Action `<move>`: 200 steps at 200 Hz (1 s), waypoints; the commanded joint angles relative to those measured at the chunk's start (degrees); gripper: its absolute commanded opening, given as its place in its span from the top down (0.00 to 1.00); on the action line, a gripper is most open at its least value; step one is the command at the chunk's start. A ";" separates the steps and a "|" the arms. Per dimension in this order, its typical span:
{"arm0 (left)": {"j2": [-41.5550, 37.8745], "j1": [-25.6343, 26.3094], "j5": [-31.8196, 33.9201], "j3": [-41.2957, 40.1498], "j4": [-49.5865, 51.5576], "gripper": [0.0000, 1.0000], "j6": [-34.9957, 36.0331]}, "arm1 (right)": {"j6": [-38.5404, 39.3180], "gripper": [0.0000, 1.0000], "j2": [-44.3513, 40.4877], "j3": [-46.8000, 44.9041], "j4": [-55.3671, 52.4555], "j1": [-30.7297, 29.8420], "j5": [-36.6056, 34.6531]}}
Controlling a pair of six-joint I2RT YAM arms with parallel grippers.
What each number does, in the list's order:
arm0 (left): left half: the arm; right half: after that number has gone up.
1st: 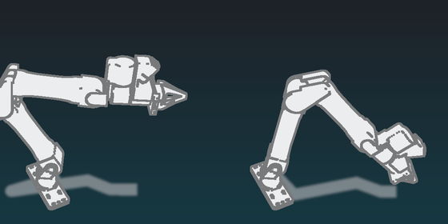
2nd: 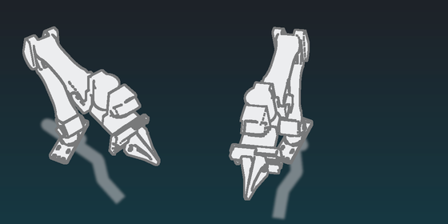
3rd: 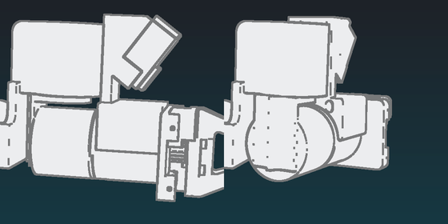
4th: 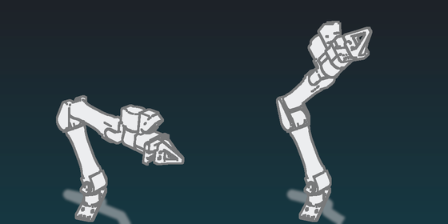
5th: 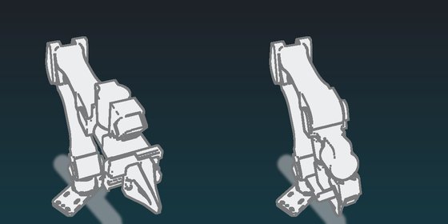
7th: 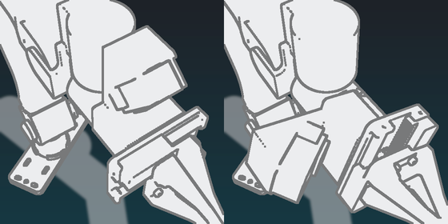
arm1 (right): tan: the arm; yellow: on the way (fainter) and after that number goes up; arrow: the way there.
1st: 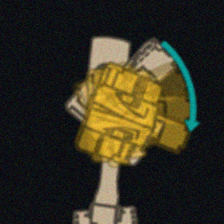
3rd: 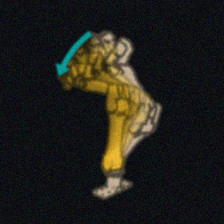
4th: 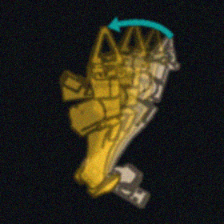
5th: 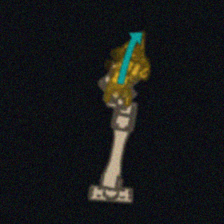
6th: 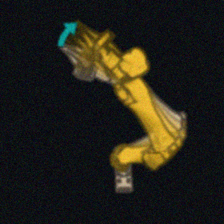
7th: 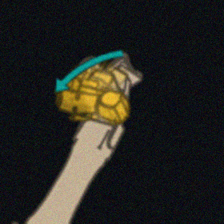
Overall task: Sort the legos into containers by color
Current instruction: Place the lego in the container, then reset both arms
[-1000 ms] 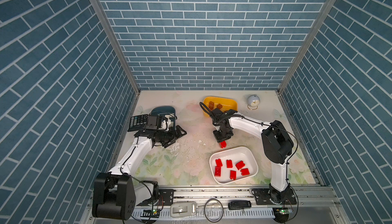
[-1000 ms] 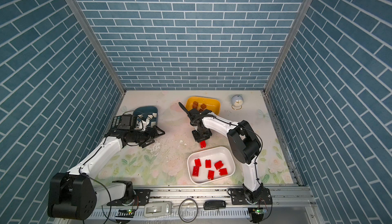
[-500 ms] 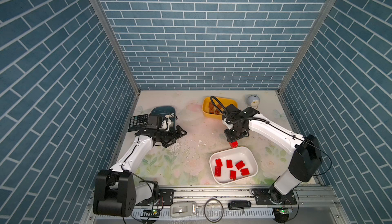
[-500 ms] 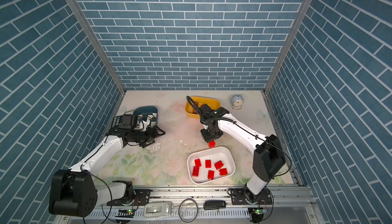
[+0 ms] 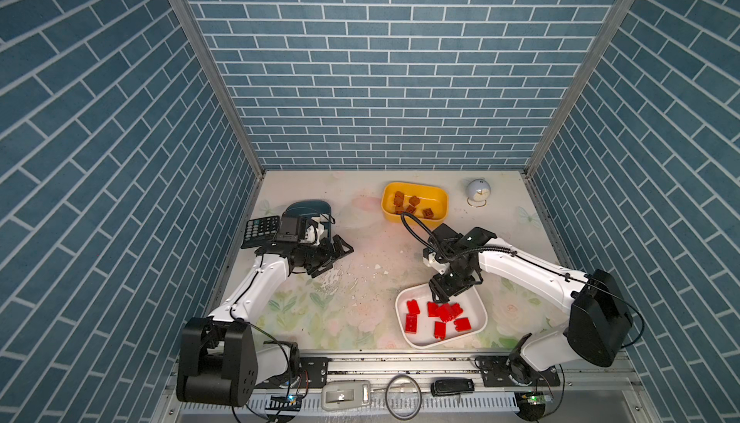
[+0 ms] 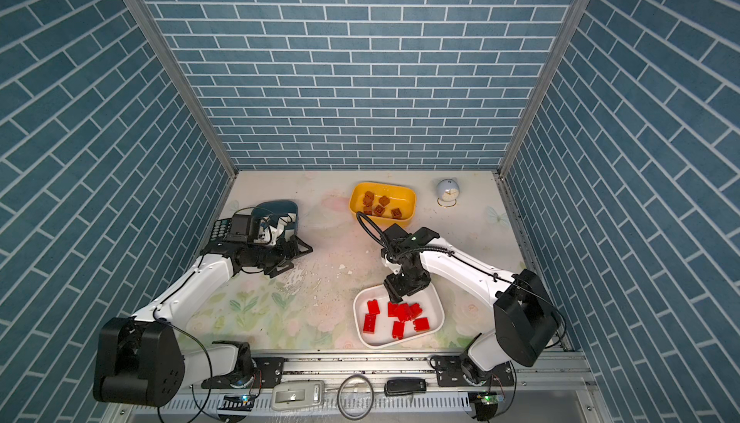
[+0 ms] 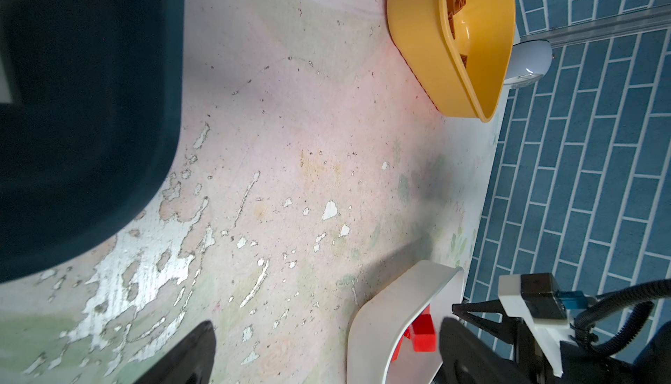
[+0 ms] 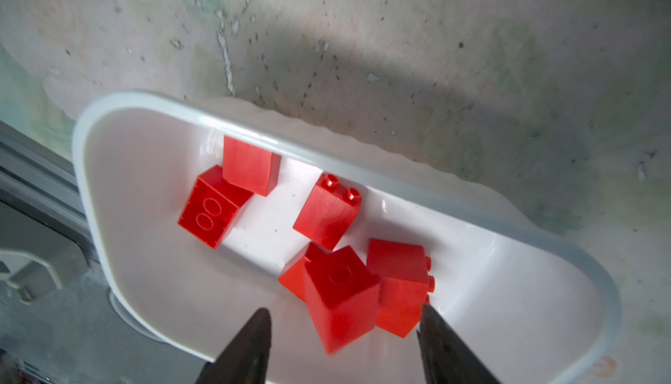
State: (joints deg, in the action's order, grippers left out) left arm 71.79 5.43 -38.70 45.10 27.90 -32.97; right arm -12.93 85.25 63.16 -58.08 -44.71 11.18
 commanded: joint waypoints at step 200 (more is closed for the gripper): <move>-1.03 -14.40 43.46 -11.38 -40.25 0.01 31.60 | 7.19 0.02 -3.79 -24.58 77.23 40.77 -23.18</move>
State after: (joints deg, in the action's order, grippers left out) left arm 68.66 -8.78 1.69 34.65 0.40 -2.98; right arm -8.64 80.12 39.22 9.28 -5.58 -11.81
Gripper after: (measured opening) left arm 0.995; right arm 0.985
